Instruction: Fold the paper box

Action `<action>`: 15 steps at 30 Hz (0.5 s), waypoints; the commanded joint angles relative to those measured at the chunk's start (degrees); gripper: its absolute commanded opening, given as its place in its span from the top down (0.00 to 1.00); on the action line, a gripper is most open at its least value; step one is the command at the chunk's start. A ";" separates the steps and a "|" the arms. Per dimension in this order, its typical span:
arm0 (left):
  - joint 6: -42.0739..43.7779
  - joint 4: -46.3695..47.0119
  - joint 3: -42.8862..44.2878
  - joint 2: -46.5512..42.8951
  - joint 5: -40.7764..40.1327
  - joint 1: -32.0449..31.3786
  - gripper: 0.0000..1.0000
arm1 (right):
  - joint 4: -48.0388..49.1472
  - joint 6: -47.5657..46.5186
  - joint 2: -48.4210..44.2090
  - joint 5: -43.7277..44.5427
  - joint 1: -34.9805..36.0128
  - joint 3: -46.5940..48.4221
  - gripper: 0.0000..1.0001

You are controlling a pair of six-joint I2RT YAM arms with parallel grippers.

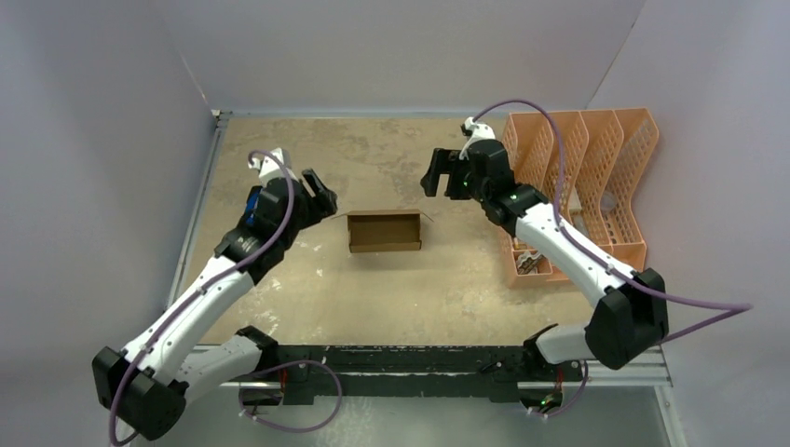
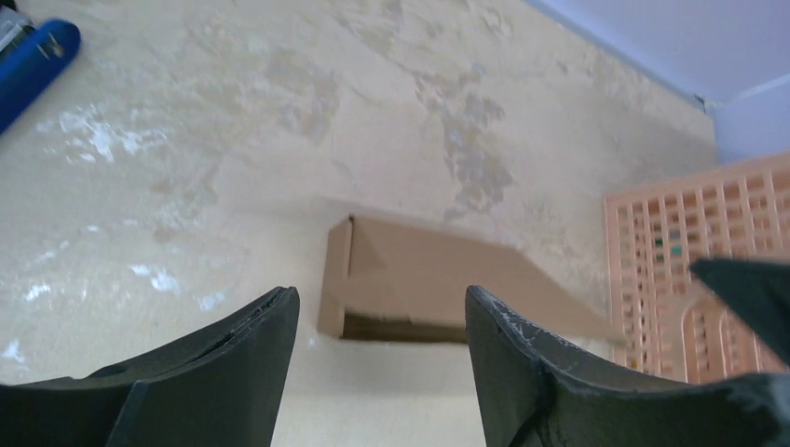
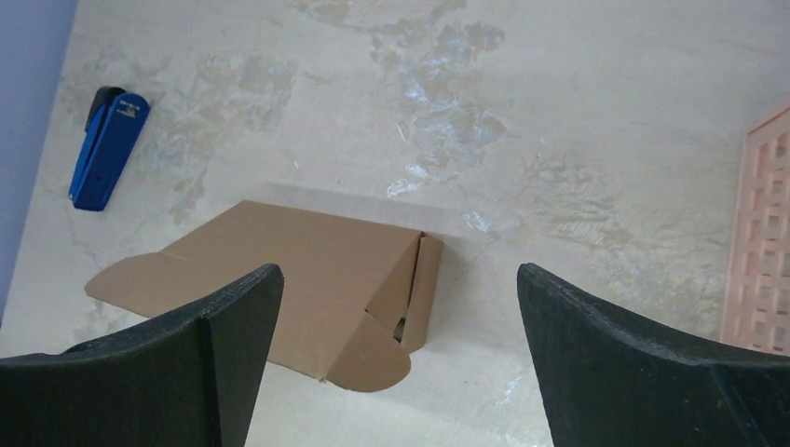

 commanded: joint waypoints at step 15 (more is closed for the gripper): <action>5.90 4.96 0.92 19.19 19.78 8.30 0.43 | 2.49 -0.93 9.79 -10.70 0.25 -5.06 0.10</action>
